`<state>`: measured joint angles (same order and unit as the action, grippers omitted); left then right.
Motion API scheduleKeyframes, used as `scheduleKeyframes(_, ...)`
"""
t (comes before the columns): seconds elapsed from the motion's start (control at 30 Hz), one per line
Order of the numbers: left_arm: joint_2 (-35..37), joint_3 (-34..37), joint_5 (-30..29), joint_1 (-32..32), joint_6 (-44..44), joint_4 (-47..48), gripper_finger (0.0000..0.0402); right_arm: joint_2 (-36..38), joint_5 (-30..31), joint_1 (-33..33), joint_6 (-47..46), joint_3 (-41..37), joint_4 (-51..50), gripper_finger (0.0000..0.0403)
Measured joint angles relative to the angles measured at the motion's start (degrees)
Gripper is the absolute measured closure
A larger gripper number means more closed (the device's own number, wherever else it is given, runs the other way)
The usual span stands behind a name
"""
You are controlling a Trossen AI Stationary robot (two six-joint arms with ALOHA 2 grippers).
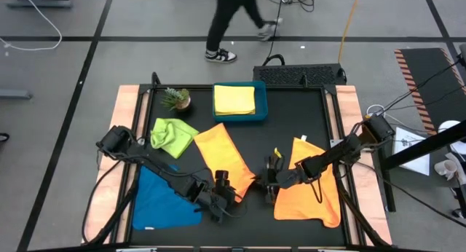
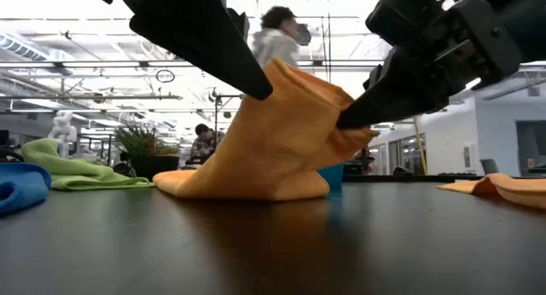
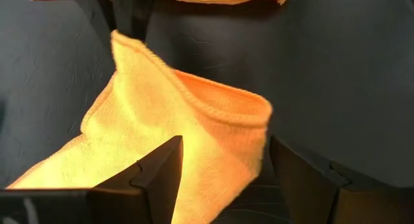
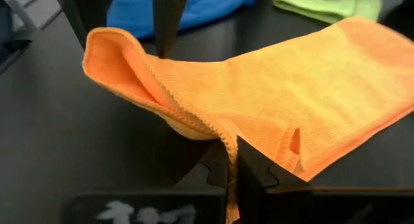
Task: Fold microfiber towels
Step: Fold the top orange microfiber cloth
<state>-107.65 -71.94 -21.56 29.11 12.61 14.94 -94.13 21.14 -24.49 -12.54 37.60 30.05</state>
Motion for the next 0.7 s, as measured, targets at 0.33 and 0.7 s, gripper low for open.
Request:
scheduleKeyframes(0.33, -0.71, 0.02, -4.18, 1.39, 4.12, -2.49, 0.0167, 0.0, -1.98, 2.47, -3.27, 0.02, -0.32, 0.0402)
scheduleKeyframes(0.7, -4.51, 0.07, -11.81, 1.98, 7.85, -6.11, 0.0167, 0.0, -3.45, 3.5, -6.23, 0.05, -0.2, 0.0403)
